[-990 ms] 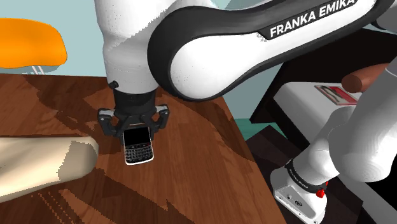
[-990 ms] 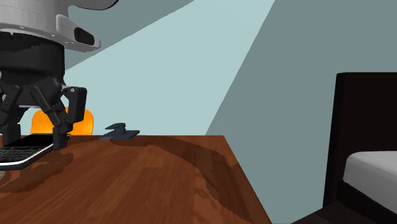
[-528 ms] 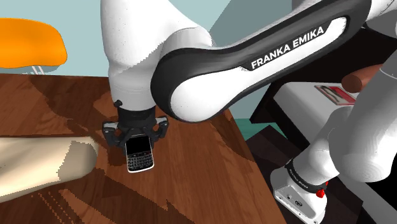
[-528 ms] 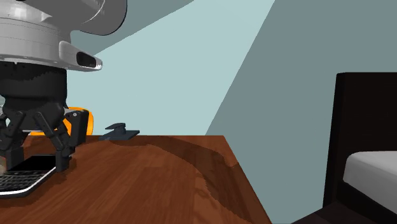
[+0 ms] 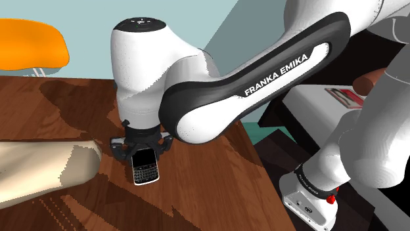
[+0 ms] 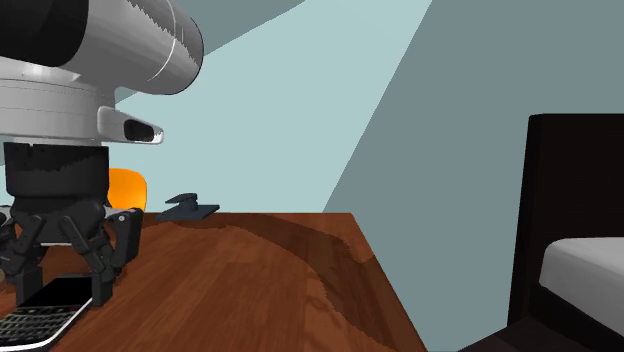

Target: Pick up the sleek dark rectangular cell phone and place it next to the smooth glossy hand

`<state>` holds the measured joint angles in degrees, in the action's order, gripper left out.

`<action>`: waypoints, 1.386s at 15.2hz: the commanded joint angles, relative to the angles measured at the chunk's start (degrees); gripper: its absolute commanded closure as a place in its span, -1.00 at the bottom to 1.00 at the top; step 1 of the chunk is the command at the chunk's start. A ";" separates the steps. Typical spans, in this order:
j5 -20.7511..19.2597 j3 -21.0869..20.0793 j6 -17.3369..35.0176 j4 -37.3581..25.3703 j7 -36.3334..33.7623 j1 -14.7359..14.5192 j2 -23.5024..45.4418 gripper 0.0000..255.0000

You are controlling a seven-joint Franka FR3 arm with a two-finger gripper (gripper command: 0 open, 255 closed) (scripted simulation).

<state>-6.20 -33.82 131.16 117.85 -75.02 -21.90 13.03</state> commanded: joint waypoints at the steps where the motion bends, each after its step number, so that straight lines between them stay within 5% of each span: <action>1: -0.35 0.11 0.65 0.27 -0.24 -0.12 0.42 1.00; 7: -0.35 0.11 0.65 0.26 -0.24 -0.12 0.42 1.00; 8: -0.35 0.11 0.65 0.26 -0.24 -0.12 0.43 -1.00; 21: 3.15 -0.82 -5.69 -2.28 2.13 1.10 -4.17 -1.00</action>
<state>-3.11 -34.64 125.59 115.63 -72.94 -20.81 8.91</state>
